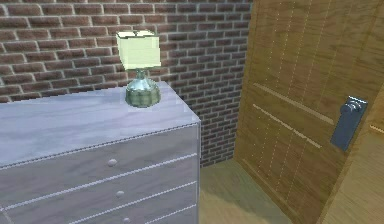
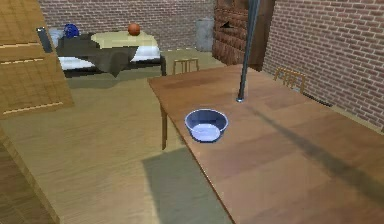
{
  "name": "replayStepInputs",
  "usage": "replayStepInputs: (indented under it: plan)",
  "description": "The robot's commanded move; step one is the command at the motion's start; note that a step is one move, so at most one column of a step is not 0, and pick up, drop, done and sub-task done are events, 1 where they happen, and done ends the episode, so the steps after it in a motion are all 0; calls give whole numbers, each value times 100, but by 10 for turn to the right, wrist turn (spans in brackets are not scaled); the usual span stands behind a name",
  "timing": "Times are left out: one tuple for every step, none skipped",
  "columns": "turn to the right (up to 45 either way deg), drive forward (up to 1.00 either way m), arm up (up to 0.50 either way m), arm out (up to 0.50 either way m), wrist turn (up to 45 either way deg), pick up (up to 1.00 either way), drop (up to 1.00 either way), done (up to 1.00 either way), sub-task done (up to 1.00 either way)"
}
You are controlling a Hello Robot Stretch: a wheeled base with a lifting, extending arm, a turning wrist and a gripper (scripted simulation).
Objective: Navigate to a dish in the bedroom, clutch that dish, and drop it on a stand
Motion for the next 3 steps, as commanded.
replayStepInputs:
  plan:
    - [0,0,38,0,0,0,0,0,0]
    - [0,0,0,48,0,0,0,0,0]
    - [0,0,0,0,450,0,0,0,0]
